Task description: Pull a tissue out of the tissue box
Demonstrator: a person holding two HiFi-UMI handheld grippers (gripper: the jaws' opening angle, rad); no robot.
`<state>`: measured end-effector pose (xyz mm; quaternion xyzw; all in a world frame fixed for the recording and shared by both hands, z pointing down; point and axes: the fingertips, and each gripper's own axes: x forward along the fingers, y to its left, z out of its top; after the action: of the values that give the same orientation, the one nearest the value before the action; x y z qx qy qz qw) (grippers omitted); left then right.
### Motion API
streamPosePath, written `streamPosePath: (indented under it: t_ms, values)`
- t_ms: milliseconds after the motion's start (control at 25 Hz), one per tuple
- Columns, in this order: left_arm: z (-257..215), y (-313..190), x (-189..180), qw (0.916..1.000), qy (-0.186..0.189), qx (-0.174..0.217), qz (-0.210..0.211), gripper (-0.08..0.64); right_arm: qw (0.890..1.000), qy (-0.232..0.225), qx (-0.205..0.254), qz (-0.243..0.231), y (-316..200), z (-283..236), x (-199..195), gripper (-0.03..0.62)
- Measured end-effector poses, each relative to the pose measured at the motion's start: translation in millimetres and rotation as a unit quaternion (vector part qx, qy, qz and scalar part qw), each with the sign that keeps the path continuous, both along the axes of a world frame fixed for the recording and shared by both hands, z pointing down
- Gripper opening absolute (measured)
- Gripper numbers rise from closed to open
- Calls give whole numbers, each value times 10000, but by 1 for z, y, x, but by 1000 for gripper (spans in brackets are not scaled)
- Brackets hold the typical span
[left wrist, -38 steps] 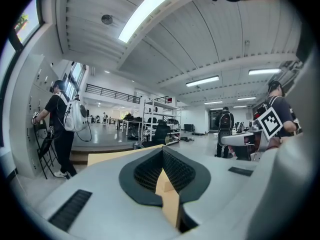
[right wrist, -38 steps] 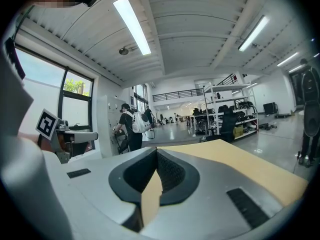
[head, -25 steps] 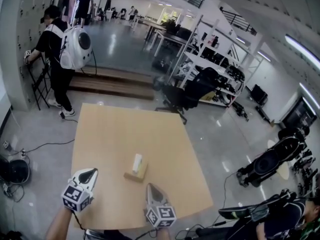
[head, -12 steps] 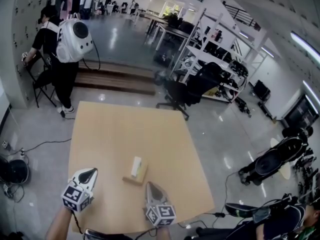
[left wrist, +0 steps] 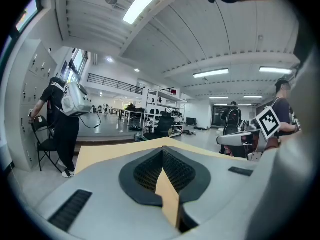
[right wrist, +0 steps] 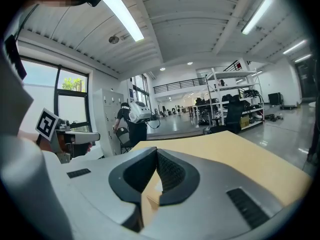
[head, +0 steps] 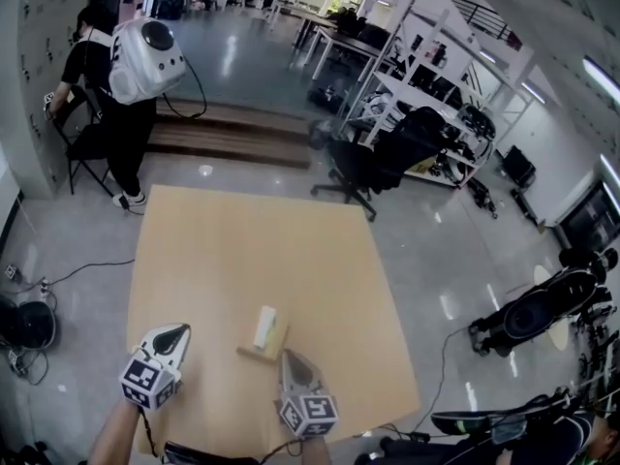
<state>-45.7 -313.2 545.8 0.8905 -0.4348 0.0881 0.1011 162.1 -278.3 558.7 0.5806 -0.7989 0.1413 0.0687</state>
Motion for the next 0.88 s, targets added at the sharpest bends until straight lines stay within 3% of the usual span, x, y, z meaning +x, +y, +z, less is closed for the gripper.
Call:
streamPosePath:
  t_ms: [880]
  values:
    - [68, -31, 18, 9975, -89, -692, 55, 8, 9959, -157, -875, -151, -29, 71, 0, 12]
